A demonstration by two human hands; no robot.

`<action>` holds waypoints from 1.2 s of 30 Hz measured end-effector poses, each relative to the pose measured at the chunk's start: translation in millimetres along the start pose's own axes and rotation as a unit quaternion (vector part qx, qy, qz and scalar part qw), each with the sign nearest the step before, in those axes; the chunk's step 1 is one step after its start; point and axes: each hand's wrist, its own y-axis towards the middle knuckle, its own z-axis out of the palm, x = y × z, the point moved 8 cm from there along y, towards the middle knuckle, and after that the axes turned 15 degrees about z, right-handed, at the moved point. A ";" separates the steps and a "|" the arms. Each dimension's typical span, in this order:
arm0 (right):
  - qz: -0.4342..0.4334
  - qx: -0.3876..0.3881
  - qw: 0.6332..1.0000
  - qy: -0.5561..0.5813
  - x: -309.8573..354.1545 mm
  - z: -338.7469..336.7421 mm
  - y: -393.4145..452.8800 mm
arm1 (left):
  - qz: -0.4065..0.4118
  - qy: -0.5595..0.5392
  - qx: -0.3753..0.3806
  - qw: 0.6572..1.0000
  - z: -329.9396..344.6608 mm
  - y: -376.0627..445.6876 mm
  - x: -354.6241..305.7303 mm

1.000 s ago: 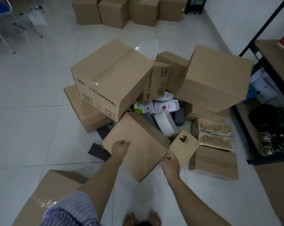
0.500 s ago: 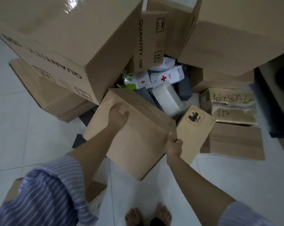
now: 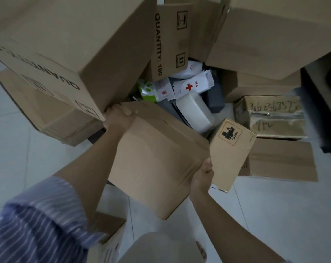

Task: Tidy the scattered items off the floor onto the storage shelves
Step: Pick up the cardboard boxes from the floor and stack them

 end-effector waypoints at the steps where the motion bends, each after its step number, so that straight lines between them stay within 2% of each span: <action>1: 0.004 -0.010 1.000 0.001 -2.1 -7.5 -6.7 | 0.016 -0.044 -0.037 0.998 -7.2 -9.5 -6.5; 3: 0.018 -0.021 1.000 0.003 -3.8 -21.6 -24.8 | 0.017 -0.132 -0.108 0.985 -27.5 -32.5 -15.7; 6: 0.009 -0.034 0.999 0.013 7.6 -42.0 -54.1 | 0.000 -0.196 -0.149 0.969 -63.8 -60.5 -35.3; 13: -0.105 -0.015 0.994 0.040 91.3 -90.6 -149.4 | -0.047 -0.355 -0.248 0.900 -160.4 -121.8 -64.4; 20: -0.195 -0.023 0.977 0.077 181.9 -155.8 -249.8 | -0.029 -0.447 -0.233 0.863 -239.4 -169.2 -134.6; 24: -0.225 -0.035 0.968 0.103 215.7 -200.0 -305.3 | 0.020 -0.455 -0.202 0.867 -288.0 -188.0 -184.1; 29: -0.259 -0.076 0.953 0.137 237.2 -265.2 -367.6 | 0.081 -0.461 -0.143 0.872 -336.6 -213.5 -251.5; 32: -0.267 -0.077 0.945 0.175 241.0 -304.9 -396.0 | 0.139 -0.478 -0.128 0.858 -360.2 -233.3 -296.2; 36: -0.269 -0.095 0.932 0.223 237.4 -358.3 -415.5 | 0.174 -0.512 -0.102 0.835 -369.6 -257.5 -344.4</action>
